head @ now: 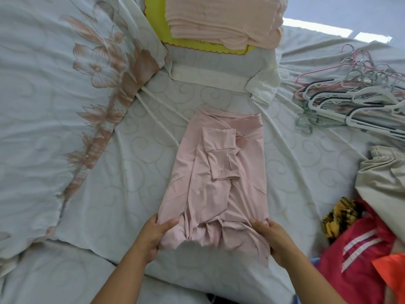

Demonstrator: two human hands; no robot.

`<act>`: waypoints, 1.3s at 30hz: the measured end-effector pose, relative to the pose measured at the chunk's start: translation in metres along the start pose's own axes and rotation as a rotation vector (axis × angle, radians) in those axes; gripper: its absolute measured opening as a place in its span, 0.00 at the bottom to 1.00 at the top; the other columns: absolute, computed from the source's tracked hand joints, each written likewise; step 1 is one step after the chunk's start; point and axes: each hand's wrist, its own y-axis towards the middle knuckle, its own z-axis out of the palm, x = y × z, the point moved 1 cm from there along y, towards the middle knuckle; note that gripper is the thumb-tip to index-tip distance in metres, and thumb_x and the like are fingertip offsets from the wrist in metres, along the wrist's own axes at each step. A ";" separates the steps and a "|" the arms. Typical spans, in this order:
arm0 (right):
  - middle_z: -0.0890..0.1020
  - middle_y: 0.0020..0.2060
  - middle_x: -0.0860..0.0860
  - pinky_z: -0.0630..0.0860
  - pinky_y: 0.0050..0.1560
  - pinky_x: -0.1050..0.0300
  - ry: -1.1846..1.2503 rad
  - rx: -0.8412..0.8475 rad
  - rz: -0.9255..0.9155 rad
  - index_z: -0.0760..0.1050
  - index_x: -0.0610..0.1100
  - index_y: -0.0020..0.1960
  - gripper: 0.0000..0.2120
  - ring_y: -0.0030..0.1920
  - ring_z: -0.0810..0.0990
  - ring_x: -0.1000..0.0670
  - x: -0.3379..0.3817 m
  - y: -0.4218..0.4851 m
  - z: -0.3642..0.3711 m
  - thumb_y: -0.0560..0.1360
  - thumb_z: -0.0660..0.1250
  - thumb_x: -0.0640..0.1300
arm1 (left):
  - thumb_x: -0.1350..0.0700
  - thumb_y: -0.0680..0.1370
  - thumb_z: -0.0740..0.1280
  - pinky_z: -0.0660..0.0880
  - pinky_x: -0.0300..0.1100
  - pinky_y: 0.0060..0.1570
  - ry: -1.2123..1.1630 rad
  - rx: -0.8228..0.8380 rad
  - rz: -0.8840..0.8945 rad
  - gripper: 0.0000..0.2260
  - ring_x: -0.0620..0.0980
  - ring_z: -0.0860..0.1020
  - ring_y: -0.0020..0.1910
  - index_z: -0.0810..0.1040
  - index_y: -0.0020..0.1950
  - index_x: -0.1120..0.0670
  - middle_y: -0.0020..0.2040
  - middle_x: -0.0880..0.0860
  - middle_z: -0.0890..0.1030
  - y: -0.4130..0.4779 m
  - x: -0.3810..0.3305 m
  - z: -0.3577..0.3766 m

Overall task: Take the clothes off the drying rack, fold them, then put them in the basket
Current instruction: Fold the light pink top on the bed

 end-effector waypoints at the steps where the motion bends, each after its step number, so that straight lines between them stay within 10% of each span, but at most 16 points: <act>1: 0.76 0.62 0.45 0.71 0.64 0.47 -0.042 -0.029 -0.026 0.60 0.38 0.72 0.33 0.58 0.77 0.45 -0.004 -0.004 0.000 0.73 0.70 0.46 | 0.63 0.70 0.73 0.79 0.40 0.39 0.008 -0.035 -0.001 0.19 0.53 0.80 0.44 0.74 0.59 0.61 0.46 0.55 0.81 -0.008 0.003 -0.001; 7: 0.81 0.54 0.43 0.73 0.63 0.45 -0.053 -0.035 -0.029 0.71 0.35 0.64 0.42 0.54 0.80 0.43 -0.041 -0.045 -0.019 0.58 0.80 0.54 | 0.62 0.70 0.74 0.76 0.44 0.44 -0.010 -0.073 -0.074 0.21 0.56 0.80 0.47 0.74 0.61 0.65 0.49 0.59 0.82 -0.064 0.042 -0.014; 10: 0.82 0.46 0.43 0.76 0.53 0.52 0.007 -0.036 -0.007 0.71 0.33 0.63 0.25 0.48 0.80 0.45 -0.045 -0.067 -0.028 0.71 0.73 0.43 | 0.62 0.71 0.71 0.77 0.49 0.51 -0.082 -0.044 -0.057 0.19 0.57 0.80 0.50 0.75 0.61 0.65 0.51 0.60 0.83 -0.091 0.050 -0.010; 21: 0.84 0.30 0.44 0.80 0.27 0.58 0.274 0.030 -0.006 0.78 0.35 0.49 0.06 0.28 0.83 0.49 0.083 -0.032 -0.037 0.75 0.65 0.37 | 0.58 0.80 0.59 0.74 0.32 0.23 -0.144 0.059 0.098 0.10 0.44 0.79 0.24 0.77 0.45 0.60 0.28 0.53 0.82 -0.034 -0.101 0.038; 27: 0.79 0.46 0.43 0.77 0.49 0.52 0.419 0.036 -0.095 0.71 0.40 0.51 0.16 0.46 0.79 0.47 0.145 0.028 -0.023 0.79 0.58 0.53 | 0.47 0.82 0.55 0.80 0.41 0.35 -0.133 0.001 0.127 0.17 0.51 0.81 0.39 0.72 0.48 0.59 0.43 0.57 0.81 0.038 -0.148 0.053; 32: 0.73 0.38 0.47 0.68 0.36 0.60 -0.027 -0.229 -0.136 0.72 0.41 0.42 0.09 0.34 0.70 0.52 0.088 0.066 -0.027 0.77 0.63 0.46 | 0.51 0.76 0.67 0.69 0.41 0.37 0.394 -0.221 0.084 0.13 0.53 0.76 0.45 0.76 0.51 0.61 0.51 0.61 0.79 0.074 -0.086 0.043; 39: 0.70 0.34 0.53 0.62 0.33 0.60 -0.057 -0.271 -0.246 0.67 0.44 0.37 0.15 0.35 0.68 0.53 0.075 0.057 0.000 0.77 0.64 0.52 | 0.48 0.70 0.73 0.74 0.48 0.58 0.203 -0.063 0.004 0.24 0.54 0.78 0.55 0.75 0.62 0.59 0.56 0.55 0.80 0.076 -0.072 0.054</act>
